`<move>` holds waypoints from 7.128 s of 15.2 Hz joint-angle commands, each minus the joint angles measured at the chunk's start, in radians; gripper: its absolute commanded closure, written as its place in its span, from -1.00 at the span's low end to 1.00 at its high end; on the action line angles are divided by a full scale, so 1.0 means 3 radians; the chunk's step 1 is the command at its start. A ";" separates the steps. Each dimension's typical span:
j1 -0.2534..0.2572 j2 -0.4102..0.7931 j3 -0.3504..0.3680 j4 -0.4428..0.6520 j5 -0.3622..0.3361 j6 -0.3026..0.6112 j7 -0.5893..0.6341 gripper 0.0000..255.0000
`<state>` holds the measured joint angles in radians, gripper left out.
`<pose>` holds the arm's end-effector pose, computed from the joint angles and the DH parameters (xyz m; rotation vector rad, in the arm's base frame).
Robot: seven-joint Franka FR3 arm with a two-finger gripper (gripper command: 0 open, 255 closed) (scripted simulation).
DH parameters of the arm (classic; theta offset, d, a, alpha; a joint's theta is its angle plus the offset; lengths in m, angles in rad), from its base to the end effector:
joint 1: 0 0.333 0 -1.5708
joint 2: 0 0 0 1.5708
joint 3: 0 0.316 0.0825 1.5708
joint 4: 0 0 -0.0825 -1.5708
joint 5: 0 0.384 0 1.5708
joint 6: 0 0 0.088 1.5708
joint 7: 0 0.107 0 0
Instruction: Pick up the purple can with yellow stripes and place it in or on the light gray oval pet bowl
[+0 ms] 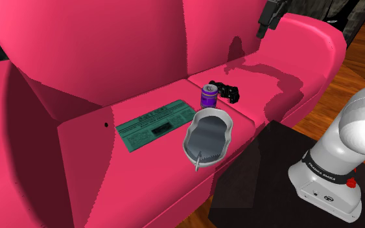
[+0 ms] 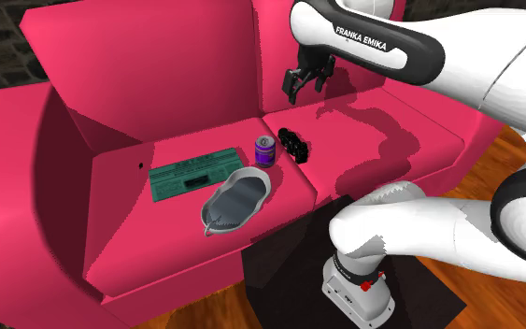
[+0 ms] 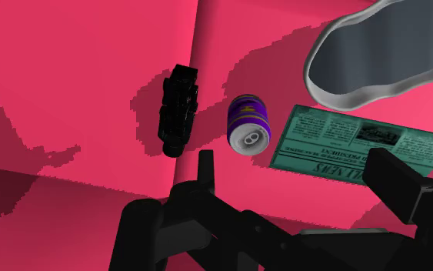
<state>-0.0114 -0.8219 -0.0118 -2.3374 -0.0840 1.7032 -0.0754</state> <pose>0.3097 -0.0165 0.6237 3.0433 0.0889 0.2807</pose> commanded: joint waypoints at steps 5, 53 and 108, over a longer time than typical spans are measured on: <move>0.0044 0.0327 -0.0080 -0.0140 -0.0004 0.0364 -0.0129 -1.00; 0.0261 0.2788 -0.0327 -0.0022 0.0256 0.2157 -0.0919 1.00; 0.0951 0.0884 0.0790 -0.0237 0.0684 0.0492 0.0644 1.00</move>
<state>0.2725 -0.5590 0.2215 -2.4001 0.1191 1.8392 0.1141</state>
